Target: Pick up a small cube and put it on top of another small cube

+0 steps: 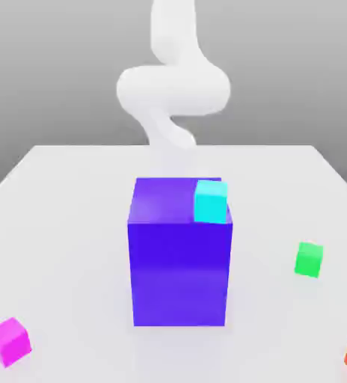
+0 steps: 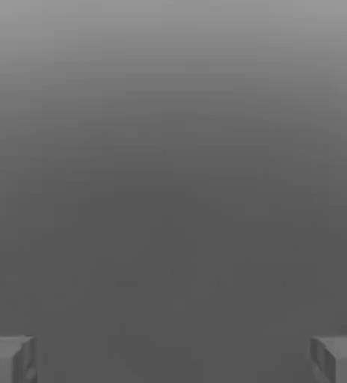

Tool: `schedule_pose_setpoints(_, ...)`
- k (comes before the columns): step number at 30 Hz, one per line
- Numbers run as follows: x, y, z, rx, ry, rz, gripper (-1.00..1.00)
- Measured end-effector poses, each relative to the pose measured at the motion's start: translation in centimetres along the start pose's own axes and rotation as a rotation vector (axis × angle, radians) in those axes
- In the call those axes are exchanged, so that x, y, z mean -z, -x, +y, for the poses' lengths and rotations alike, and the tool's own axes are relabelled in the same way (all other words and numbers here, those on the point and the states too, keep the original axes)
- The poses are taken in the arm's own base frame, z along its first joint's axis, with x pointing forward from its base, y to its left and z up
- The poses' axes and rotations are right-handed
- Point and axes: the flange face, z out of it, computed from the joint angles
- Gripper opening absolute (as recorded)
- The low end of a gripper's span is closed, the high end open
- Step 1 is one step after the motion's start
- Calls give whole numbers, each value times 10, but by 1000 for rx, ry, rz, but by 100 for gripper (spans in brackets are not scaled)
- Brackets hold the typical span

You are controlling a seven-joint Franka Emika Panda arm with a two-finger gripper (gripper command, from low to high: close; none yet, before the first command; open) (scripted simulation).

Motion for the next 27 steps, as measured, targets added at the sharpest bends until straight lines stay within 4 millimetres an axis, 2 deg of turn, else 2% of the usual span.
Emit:
schedule_pose_setpoints(6, -110, -32, 43, -136, 121, -100, 0)
schedule_pose_setpoints(12, -209, -47, 109, -276, 253, -175, 0)
schedule_pose_setpoints(16, -268, -48, 164, -369, 347, -213, 0)
schedule_pose_setpoints(20, -316, -46, 234, -475, 452, -234, 0)
schedule_pose_setpoints(24, -359, -29, 296, -552, 556, -259, 0)
schedule_pose_setpoints(27, -384, -14, 348, -613, 641, -269, 0)
